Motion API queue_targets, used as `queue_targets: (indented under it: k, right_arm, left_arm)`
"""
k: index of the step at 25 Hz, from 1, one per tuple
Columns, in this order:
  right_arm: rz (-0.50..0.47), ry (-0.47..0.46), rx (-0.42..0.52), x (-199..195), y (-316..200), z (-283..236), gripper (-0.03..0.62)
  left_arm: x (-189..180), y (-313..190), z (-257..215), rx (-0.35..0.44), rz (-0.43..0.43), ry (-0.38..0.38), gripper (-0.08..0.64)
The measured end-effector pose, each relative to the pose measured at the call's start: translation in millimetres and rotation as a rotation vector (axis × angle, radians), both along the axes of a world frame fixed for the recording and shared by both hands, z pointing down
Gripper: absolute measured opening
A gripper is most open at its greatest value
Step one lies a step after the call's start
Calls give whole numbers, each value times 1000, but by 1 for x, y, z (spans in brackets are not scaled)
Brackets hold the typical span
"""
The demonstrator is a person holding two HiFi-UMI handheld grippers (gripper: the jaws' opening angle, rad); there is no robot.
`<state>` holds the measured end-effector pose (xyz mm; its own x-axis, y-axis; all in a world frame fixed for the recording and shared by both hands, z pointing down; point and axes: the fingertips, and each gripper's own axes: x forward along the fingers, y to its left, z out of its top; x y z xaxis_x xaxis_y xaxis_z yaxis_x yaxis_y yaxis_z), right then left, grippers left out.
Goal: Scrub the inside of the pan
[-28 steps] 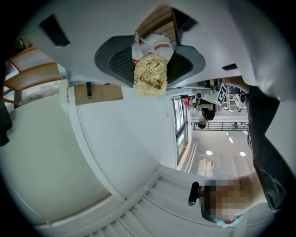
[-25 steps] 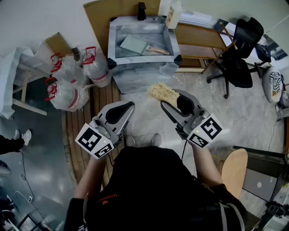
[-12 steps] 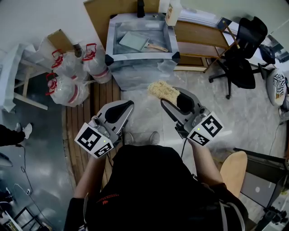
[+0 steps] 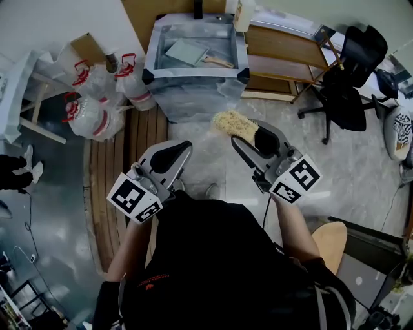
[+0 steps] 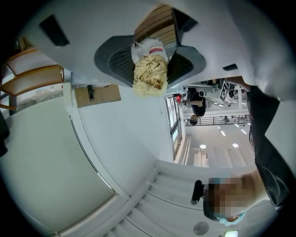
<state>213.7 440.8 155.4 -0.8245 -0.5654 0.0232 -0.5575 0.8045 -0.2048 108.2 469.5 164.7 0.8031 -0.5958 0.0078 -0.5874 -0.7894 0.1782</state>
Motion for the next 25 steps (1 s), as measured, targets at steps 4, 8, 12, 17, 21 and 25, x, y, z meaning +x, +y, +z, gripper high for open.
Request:
queue_targets:
  k: [4, 8, 12, 17, 21, 25]
  right_arm:
    - [-13, -3, 11, 6, -4, -1, 204]
    - [-19, -1, 17, 8, -15, 0, 204]
    - [-17, 8, 18, 6, -35, 5, 204]
    - [-7, 25, 4, -1, -76, 16, 202]
    - [1, 37, -15, -22, -123, 24, 202]
    - [3, 61, -32, -53, -180, 29, 202]
  left_arm:
    - [4, -5, 1, 0, -19, -7, 23]
    - [6, -19, 1, 8, -25, -8, 23]
    - [3, -43, 10, 8, -22, 0, 23]
    - [-4, -87, 19, 3, -11, 17, 23]
    - [-22, -134, 26, -1, 7, 13, 23]
    - [-53, -192, 30, -19, 11, 19, 23]
